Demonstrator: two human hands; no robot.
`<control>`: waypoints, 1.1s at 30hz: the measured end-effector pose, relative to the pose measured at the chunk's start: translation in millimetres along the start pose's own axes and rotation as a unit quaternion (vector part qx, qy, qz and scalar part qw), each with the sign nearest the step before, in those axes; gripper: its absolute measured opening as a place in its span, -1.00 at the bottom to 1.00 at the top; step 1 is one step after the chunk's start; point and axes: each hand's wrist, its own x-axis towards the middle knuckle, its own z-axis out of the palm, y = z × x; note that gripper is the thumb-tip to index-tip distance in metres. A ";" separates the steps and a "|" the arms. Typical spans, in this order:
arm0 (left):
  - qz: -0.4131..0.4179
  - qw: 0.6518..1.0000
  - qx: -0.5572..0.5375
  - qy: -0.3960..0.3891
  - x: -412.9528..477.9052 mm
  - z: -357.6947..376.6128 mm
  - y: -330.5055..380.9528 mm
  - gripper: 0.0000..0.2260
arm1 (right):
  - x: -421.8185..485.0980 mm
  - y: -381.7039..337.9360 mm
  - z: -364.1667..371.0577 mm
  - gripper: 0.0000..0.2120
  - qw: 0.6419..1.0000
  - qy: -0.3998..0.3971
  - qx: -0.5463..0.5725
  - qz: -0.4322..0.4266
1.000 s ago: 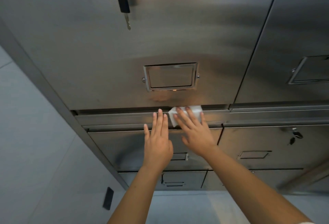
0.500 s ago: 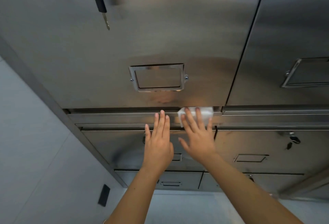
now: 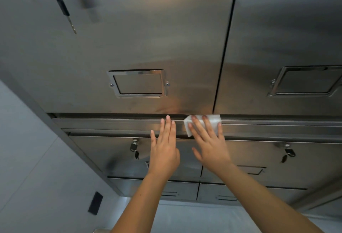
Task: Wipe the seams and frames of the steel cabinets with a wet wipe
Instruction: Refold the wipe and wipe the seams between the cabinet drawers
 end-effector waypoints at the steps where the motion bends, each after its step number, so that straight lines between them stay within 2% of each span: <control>1: 0.000 1.000 -0.001 -0.004 -0.3 0.3 3.1 -0.13 | 1.0 -4.6 -0.1 -0.05 1.000 -0.004 0.003 0.011; 6: -0.013 0.999 -0.022 -0.024 -5.5 0.3 6.4 -0.11 | 15.7 -32.9 -0.2 0.00 1.000 -0.016 0.010 0.020; 10: -0.014 0.999 -0.031 -0.026 -7.4 -2.5 -2.6 -0.11 | 25.3 -48.1 -1.4 -0.08 1.000 0.000 0.001 0.012; 16: 0.036 0.998 -0.040 -0.019 -8.7 -2.8 -14.1 -0.19 | 5.6 -25.1 2.9 -0.02 0.998 0.001 -0.063 0.019; 22: 0.085 0.990 -0.108 -0.015 -1.1 5.4 -13.2 -0.11 | -8.5 -9.0 -2.4 -0.09 0.988 -0.009 -0.146 0.038; 27: 0.108 0.989 -0.102 -0.005 5.2 4.2 -11.5 -0.12 | -14.5 -5.8 -3.3 -0.05 0.987 -0.021 -0.149 0.065; 33: 0.111 0.983 -0.138 -0.052 12.2 -1.9 0.2 -0.18 | -13.4 1.2 -7.6 -0.13 0.988 -0.008 -0.140 0.065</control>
